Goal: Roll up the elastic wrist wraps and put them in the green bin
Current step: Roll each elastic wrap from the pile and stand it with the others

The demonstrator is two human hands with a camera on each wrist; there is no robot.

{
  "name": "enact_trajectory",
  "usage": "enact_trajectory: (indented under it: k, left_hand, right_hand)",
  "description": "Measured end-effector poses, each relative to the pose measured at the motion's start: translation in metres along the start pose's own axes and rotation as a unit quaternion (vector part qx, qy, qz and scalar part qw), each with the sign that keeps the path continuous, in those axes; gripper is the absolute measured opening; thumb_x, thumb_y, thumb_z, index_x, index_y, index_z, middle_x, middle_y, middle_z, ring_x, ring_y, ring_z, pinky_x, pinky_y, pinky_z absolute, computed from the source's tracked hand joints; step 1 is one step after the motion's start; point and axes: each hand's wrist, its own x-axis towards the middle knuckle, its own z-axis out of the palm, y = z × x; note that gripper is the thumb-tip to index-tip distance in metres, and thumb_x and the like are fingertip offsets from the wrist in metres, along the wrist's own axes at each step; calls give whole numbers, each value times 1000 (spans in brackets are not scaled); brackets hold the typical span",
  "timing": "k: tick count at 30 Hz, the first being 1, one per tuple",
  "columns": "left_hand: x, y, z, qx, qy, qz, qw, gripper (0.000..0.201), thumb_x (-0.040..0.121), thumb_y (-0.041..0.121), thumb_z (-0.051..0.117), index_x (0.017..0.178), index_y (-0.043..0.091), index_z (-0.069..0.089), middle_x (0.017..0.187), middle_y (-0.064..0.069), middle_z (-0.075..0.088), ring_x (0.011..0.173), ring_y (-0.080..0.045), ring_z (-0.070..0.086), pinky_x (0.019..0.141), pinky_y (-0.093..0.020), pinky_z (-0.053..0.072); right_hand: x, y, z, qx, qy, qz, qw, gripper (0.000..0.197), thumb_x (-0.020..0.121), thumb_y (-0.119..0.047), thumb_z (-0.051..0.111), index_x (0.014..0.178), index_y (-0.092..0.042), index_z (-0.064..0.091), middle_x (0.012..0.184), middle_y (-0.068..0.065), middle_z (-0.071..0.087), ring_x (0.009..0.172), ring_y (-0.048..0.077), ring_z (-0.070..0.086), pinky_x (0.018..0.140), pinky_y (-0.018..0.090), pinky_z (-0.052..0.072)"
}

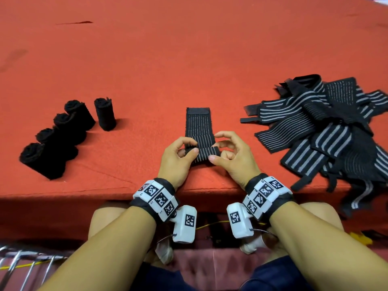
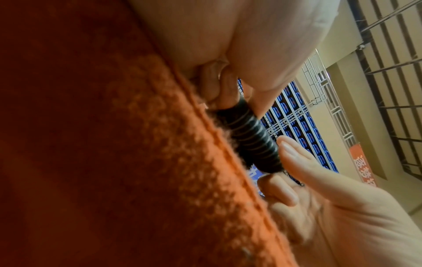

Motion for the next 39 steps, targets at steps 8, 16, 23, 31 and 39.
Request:
enact_trajectory:
  k: [8,16,23,31,39]
  left_hand:
    - [-2,1,-7,-15,-29,6,999,14,92,0,68,88,12,74,84,8,74,80,-4,66,79,-18,52]
    - [-7,1,-10,-12,-54,-25,998,19,82,7,82,95,20,77,85,0,76,76,-15,64,75,-27,54]
    - [-3,-2,-11,50,-43,7,998,23,83,8,81,92,28,78,76,15,63,56,-2,42,58,-31,48]
    - [-5,-2,-10,15,-41,-29,999,20,88,4,75,85,23,78,81,4,76,75,-7,66,73,-23,53]
    - [-5,3,-10,-6,-52,-13,999,17,86,4,76,102,11,75,91,-6,75,81,-14,65,77,-23,52]
  right_hand:
    - [-2,-3,3,-18,-26,17,999,48,81,-1,80,114,-32,62,95,1,65,55,19,41,56,32,42]
    - [-3,0,1,-56,-9,9,998,23,81,-1,80,94,-21,76,54,-13,41,50,4,28,50,17,27]
    - [1,4,-1,-60,3,7,998,19,83,-6,81,83,-24,74,62,-14,55,56,4,37,54,17,33]
    - [-3,-4,-2,-8,-49,14,999,42,80,7,77,108,-23,70,88,14,66,54,17,38,55,29,38]
    - [-2,2,0,-80,-19,-10,997,26,81,-3,81,90,-28,77,49,-18,46,52,2,34,54,16,31]
